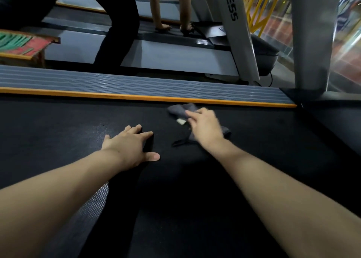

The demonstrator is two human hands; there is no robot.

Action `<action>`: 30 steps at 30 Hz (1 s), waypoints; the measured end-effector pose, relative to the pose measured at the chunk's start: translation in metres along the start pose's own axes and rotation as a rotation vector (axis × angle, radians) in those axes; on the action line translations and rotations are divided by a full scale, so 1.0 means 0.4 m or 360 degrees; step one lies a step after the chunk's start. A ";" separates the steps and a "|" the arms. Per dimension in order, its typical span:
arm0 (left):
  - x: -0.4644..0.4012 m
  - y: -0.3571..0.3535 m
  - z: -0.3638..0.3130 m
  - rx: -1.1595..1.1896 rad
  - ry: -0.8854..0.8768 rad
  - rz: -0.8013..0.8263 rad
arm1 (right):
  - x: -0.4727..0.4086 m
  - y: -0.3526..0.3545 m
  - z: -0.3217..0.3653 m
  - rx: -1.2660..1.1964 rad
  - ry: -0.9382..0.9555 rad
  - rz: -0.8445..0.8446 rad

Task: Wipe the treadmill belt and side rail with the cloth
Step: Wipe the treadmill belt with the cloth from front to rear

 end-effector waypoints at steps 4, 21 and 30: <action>0.001 -0.003 0.001 -0.0013 0.0002 -0.0018 | 0.020 0.127 -0.335 0.0412 -0.0612 -0.0180; 0.111 0.048 0.022 0.0087 -0.0029 -0.0446 | 0.085 0.154 -0.199 0.0155 -0.0297 -0.0316; 0.102 0.023 0.004 0.0051 -0.0037 -0.0219 | 0.156 0.099 0.055 0.0260 -0.0424 -0.0152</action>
Point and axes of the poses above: each hand's wrist, its own x-axis away from the middle knuckle, its own y-axis out of the back of the hand, z = x × y, the point moved 9 cm from there along -x, towards the middle knuckle, and after that the axes turned 12 degrees about -z, right-handed, at the moved point
